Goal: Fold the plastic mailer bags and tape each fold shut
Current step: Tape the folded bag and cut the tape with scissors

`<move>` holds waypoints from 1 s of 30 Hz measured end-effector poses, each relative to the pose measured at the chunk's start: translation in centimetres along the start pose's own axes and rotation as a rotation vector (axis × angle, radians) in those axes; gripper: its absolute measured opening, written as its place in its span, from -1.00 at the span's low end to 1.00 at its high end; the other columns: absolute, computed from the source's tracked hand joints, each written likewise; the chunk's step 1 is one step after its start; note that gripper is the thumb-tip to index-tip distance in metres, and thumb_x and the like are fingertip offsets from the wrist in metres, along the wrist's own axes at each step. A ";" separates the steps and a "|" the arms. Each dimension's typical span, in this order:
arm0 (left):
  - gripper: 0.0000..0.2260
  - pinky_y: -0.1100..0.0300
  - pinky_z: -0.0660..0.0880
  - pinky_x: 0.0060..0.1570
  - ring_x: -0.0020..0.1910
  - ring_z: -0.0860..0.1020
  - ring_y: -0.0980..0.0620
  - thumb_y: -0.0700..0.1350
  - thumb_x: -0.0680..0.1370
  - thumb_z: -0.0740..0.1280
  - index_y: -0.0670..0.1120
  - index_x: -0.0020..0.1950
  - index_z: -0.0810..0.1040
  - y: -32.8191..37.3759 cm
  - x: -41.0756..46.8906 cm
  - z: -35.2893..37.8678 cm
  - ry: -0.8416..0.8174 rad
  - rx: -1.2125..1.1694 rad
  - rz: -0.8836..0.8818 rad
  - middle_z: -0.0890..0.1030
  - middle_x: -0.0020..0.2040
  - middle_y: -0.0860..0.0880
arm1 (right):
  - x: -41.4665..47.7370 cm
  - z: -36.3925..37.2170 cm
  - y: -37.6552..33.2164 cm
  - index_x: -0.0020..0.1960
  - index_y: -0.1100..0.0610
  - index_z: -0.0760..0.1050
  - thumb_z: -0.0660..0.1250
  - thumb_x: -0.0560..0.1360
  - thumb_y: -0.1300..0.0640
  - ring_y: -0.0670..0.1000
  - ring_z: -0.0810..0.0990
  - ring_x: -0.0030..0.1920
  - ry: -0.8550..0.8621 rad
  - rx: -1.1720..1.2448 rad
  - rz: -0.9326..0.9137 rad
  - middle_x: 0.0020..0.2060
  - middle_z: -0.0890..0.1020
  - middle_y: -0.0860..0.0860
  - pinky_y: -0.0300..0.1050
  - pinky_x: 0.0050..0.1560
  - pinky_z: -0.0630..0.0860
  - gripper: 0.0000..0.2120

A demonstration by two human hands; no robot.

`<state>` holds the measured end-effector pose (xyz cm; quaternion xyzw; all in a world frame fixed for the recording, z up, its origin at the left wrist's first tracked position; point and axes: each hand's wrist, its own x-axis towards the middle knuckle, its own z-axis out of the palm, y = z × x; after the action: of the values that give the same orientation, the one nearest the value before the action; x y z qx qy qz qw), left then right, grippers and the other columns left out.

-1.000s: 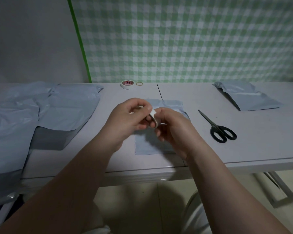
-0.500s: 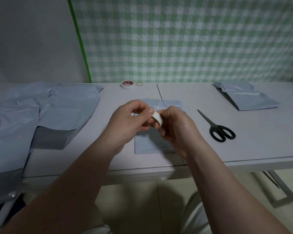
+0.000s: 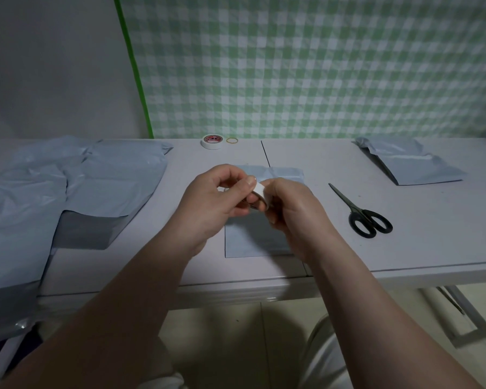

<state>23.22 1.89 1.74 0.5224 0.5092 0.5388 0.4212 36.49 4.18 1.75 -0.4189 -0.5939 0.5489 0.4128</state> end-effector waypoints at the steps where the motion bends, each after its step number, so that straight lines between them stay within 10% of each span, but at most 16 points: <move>1: -0.88 0.18 0.59 -0.11 -0.24 0.65 0.07 -0.13 0.56 0.32 -0.18 -0.07 0.54 0.0 -0.1 0.0 0.000 0.003 0.003 0.62 -0.32 0.04 | 0.0 -0.1 0.0 -0.51 0.07 0.41 0.12 0.25 0.14 -0.05 0.23 -0.45 0.000 -0.002 0.000 -0.46 0.40 0.04 -0.17 -0.43 0.14 -0.81; 9: -0.91 0.24 0.58 -0.15 -0.29 0.61 0.11 -0.16 0.54 0.33 -0.18 -0.11 0.54 0.0 -0.1 0.3 0.018 0.033 0.021 0.61 -0.29 -0.03 | -0.1 0.1 -0.9 -0.45 0.14 0.40 0.10 0.10 0.16 0.00 0.19 -0.44 0.017 -0.085 0.112 -0.36 0.36 0.17 -0.14 -0.41 0.09 -0.88; 17: -0.90 0.22 0.57 -0.16 -0.25 0.60 0.09 -0.15 0.59 0.26 -0.10 -0.08 0.55 -0.5 0.5 -0.4 0.071 -0.180 -0.096 0.62 -0.23 -0.04 | -0.2 -1.0 0.0 0.02 0.18 0.59 0.18 0.53 0.32 -0.07 0.48 -0.35 -0.202 0.094 0.003 -0.18 0.59 0.10 -0.24 -0.28 0.46 -0.78; 24: -0.82 0.26 0.46 -0.06 -0.09 0.55 0.12 -0.15 0.52 0.28 -0.11 -0.01 0.68 -0.6 0.0 -0.1 0.228 0.649 0.457 0.67 -0.06 -0.03 | 0.2 -0.1 0.3 -0.03 0.19 0.63 0.34 0.50 0.25 -0.08 0.54 -0.42 0.062 -0.161 -0.077 -0.30 0.62 0.09 -0.23 -0.35 0.49 -0.89; 30: -0.67 -0.04 0.52 -0.28 -0.26 0.60 -0.12 -0.04 0.48 0.13 -0.17 -0.17 0.64 -0.9 0.0 0.1 0.263 0.864 0.536 0.65 -0.25 -0.13 | 0.3 0.3 0.2 -0.02 0.12 0.63 0.37 0.49 0.22 -0.19 0.53 -0.51 0.161 -0.301 -0.146 -0.43 0.58 -0.11 -0.40 -0.41 0.44 -0.89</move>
<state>23.26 2.01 0.83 0.6883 0.5821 0.4296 -0.0527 36.07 4.38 1.56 -0.4744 -0.6632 0.3872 0.4304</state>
